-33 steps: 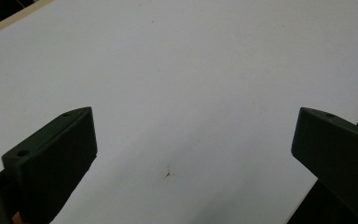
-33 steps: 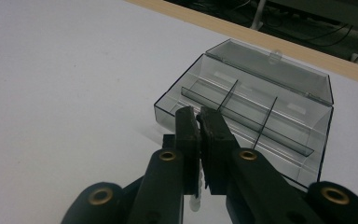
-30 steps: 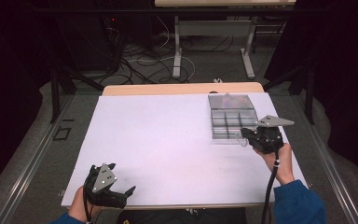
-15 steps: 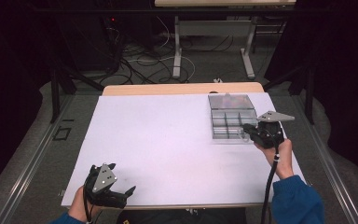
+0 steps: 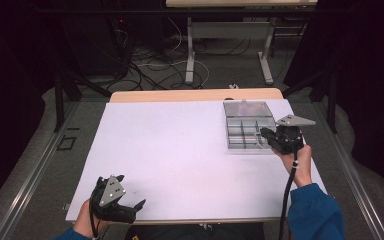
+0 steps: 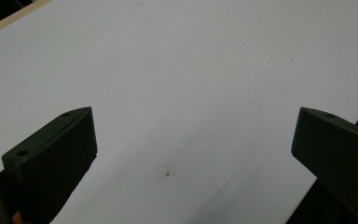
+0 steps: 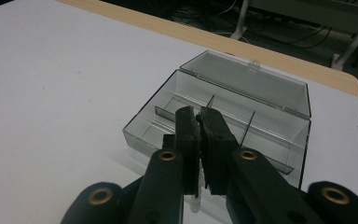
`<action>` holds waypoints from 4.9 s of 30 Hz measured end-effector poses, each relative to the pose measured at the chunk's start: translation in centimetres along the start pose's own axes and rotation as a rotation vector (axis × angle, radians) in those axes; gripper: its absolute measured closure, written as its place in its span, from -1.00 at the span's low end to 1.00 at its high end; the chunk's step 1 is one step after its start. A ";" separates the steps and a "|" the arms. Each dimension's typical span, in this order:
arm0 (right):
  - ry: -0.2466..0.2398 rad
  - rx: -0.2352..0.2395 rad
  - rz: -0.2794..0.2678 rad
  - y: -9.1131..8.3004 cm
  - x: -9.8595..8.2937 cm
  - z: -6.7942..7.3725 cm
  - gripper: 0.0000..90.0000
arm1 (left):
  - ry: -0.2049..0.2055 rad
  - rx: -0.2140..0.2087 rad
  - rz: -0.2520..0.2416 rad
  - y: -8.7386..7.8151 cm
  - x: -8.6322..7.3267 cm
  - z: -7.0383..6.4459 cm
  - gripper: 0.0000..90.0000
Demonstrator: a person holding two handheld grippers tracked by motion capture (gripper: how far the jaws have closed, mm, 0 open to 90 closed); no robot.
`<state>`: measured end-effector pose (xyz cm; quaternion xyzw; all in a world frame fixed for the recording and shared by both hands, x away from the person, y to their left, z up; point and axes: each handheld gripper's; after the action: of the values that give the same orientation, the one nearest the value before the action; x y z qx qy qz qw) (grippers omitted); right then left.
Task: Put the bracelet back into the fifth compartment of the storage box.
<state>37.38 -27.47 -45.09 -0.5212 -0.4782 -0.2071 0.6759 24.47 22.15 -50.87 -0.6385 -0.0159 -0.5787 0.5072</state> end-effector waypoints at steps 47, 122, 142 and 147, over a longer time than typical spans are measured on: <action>0.009 -0.029 -0.015 3.5 0.2 -1.0 0.92 | 0.005 -0.007 0.013 0.1 0.0 0.0 -1.00; 0.005 -0.032 0.183 8.4 -2.7 -0.5 0.91 | 0.004 -0.012 0.007 0.1 0.0 0.0 -1.00; 0.042 0.012 0.199 8.2 -2.5 -0.8 0.49 | 0.006 -0.011 0.009 0.1 0.0 -0.1 -1.00; 0.047 0.053 0.177 7.2 -2.1 -1.0 0.21 | 0.005 -0.010 0.008 0.1 0.0 -0.1 -1.00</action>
<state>42.46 -26.13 -50.54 -0.5382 -0.4198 -0.1460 0.7161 24.47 22.00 -50.92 -0.6396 -0.0090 -0.5783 0.5065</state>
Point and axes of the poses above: each handheld gripper's, and its own axes: y roughly forward along the jaws, x roughly out of its top, z roughly to its left, and after that the axes turned 2 degrees about y, right-handed
